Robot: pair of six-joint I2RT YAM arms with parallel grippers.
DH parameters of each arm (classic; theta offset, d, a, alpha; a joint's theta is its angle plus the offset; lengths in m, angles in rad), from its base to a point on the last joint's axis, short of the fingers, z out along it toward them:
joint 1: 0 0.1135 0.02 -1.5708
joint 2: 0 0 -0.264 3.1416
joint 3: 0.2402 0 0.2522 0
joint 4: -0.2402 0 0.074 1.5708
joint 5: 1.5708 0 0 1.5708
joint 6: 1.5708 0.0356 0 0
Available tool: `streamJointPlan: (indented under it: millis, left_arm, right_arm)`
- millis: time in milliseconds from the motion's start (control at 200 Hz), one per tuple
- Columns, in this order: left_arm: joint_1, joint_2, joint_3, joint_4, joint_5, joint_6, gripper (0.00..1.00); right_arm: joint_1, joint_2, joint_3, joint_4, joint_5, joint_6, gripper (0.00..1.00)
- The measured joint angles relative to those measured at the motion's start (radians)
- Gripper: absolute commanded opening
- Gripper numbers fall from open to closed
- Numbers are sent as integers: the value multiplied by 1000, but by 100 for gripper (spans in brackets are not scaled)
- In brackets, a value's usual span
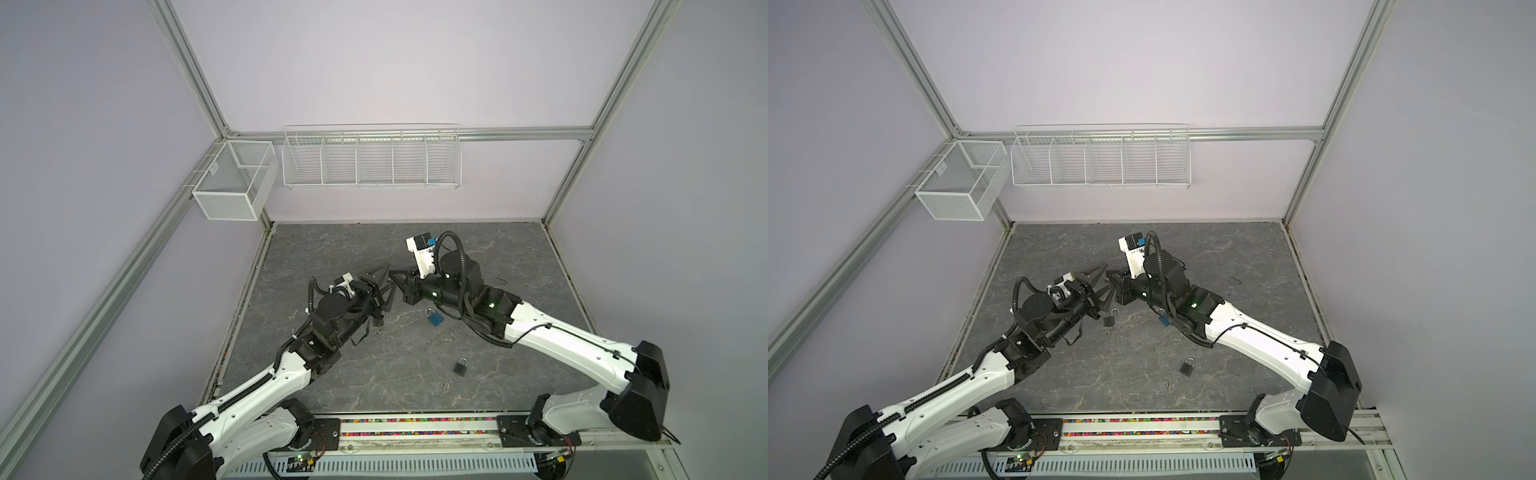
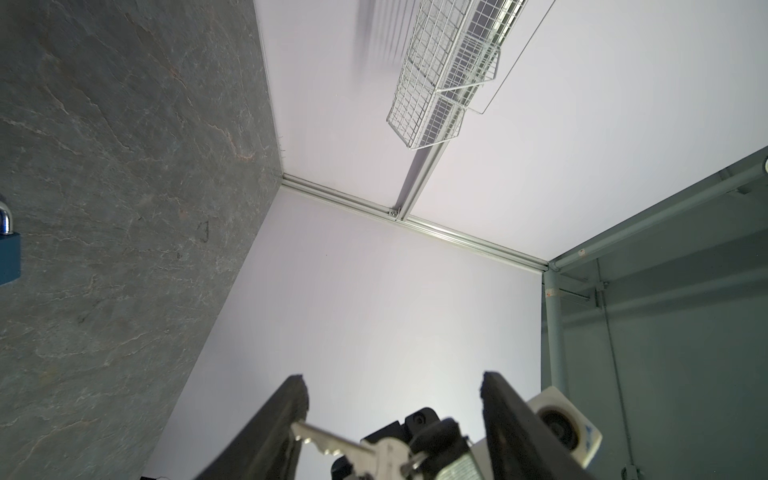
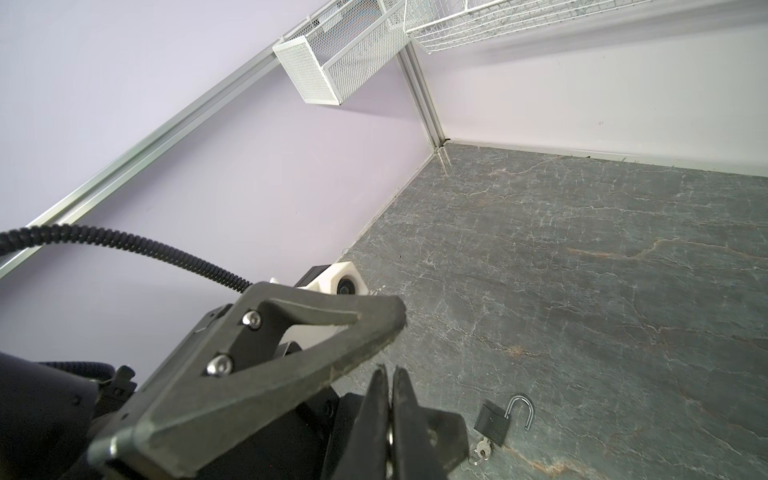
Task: Unlock with the key
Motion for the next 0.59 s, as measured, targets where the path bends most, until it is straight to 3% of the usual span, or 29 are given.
streamJointPlan:
  millis: [595]
  left_arm:
    - [0, -9, -18, -1, -48, -21, 16]
  right_arm:
    - [0, -30, -29, 1, -6, -2, 7]
